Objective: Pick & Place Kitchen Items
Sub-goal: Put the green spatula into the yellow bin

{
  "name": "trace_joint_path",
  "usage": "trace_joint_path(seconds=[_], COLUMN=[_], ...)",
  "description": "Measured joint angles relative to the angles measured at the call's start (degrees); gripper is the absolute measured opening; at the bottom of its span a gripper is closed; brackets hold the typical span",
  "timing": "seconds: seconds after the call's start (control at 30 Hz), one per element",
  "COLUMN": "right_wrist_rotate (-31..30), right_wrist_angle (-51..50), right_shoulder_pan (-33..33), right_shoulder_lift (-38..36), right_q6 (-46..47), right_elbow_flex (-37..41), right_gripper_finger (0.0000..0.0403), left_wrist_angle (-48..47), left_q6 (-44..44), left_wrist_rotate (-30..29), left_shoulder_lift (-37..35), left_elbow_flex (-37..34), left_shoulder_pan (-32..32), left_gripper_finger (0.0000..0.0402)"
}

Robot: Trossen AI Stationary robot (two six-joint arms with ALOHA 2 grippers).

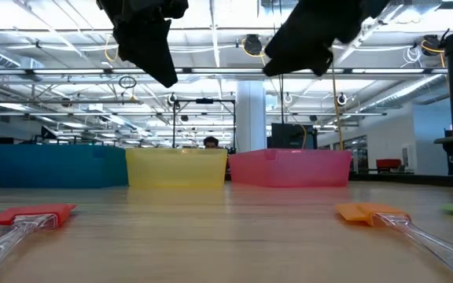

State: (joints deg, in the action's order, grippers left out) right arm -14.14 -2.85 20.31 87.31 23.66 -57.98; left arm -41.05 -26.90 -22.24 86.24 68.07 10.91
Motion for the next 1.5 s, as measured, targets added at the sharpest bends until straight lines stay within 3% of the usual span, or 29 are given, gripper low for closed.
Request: trace_joint_path(seconds=[0.2, 0.37, 0.5, 0.7, 0.93, 1.5], right_wrist_rotate=[0.61, 12.52, 20.23, 20.24, 18.35, 15.66], right_wrist_angle=[-19.02, -27.18, -29.34, -33.96, -32.83, -32.41], right_shoulder_pan=[1.31, 2.94, 4.84, 7.18, 9.39, 12.92], right_shoulder_lift=[0.00, 2.21, 4.07, 6.20, 9.39, 13.33], right_q6=[14.14, 27.44, 31.34, 36.30, 35.71, 38.88], right_elbow_flex=[-5.02, -5.02, -5.05, -5.04, -5.02, -5.00], right_gripper_finger=[0.0171, 0.0171, 0.0171, 0.0171, 0.0176, 0.0247], left_wrist_angle=[-1.05, -5.02, -5.56, -5.45, -5.06, -2.09], left_q6=[1.36, -0.45, -3.40, -7.72, -10.95, -10.91], left_wrist_rotate=[-2.53, -6.42, -9.17, -9.07, -9.15, -8.85], left_shoulder_lift=[0.00, 0.00, 0.00, 0.00, 0.00, 0.00], left_elbow_flex=[0.00, -0.14, -2.19, -5.68, -6.86, -6.86], left_shoulder_pan=[-0.01, 0.01, 0.00, 0.10, 0.08, 0.08], left_gripper_finger=[0.0131, 0.0131, 0.0131, 0.0131, 0.0131, 0.0131])
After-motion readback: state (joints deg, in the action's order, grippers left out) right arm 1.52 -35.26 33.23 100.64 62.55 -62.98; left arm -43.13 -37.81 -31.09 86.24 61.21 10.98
